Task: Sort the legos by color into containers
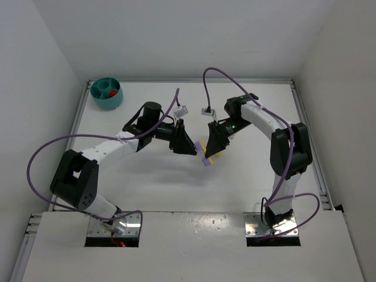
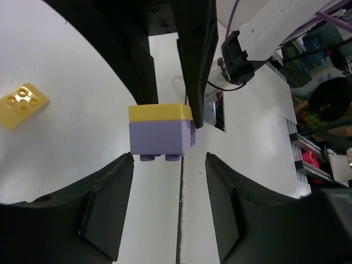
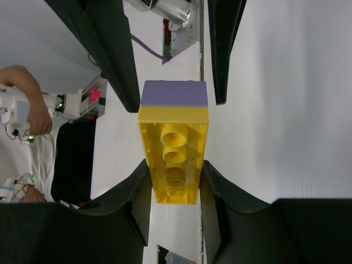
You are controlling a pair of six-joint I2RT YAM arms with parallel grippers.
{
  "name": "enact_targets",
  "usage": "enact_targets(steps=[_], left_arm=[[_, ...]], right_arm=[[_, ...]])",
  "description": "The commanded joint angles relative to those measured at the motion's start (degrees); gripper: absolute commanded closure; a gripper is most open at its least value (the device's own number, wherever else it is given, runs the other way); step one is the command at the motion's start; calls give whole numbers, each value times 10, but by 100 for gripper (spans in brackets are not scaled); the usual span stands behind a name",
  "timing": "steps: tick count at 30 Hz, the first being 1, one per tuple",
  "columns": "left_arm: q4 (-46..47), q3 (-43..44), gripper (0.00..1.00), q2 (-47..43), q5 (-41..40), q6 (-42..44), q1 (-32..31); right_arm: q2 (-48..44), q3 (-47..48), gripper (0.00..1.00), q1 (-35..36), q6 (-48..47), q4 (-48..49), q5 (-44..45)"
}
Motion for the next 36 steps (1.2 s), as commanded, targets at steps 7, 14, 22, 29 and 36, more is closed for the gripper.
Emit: enact_targets(steps=[7,14,22,29,36], left_arm=[[50,37,39,5,9,-43,-17],[55,37,69,10,9,-48,-22],[-11,3,89,-13,-4,28,3],[-314,16,92,-33,-16,274,119],[-358,87,94,-86,-166,319,355]], right_arm=[[-12,19,100,9,-25,-35,-29],[-12,14,100,15,-25,-35,-24],[-45,37,100,-7,9,1,-13],[-95,51,100,-36,150,142,58],[-184,-57,100,-42,330,377,271]])
